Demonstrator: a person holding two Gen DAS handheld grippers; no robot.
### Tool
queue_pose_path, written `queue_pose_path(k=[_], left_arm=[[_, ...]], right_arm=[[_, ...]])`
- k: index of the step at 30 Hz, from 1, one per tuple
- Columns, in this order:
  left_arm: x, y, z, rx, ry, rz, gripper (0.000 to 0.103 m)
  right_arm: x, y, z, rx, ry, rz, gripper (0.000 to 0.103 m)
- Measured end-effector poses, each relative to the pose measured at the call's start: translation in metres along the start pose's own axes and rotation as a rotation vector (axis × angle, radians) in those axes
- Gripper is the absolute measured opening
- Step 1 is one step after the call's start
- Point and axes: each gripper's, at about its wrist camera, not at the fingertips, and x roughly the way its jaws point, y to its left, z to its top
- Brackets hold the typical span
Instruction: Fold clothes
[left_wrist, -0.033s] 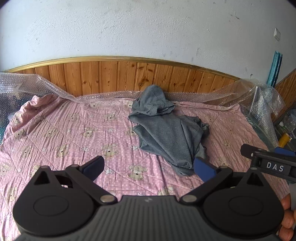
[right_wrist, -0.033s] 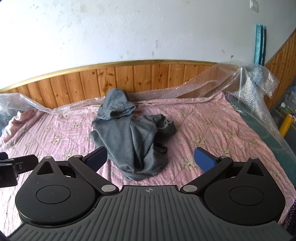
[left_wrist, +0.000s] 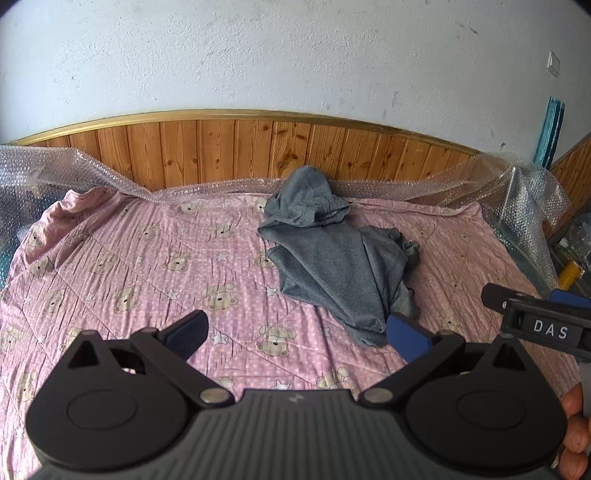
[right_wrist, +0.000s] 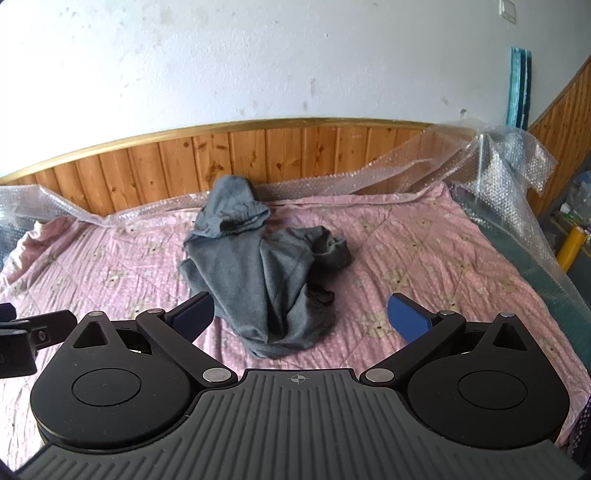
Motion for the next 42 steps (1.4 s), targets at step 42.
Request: queue_pose_path(k=[42], left_arm=[[-0.002, -0.002, -0.027, 0.089, 0.077, 0.034, 0.103]], right_arm=[[-0.008, 0.014, -0.017, -0.040, 0.008, 0.037, 0.101]])
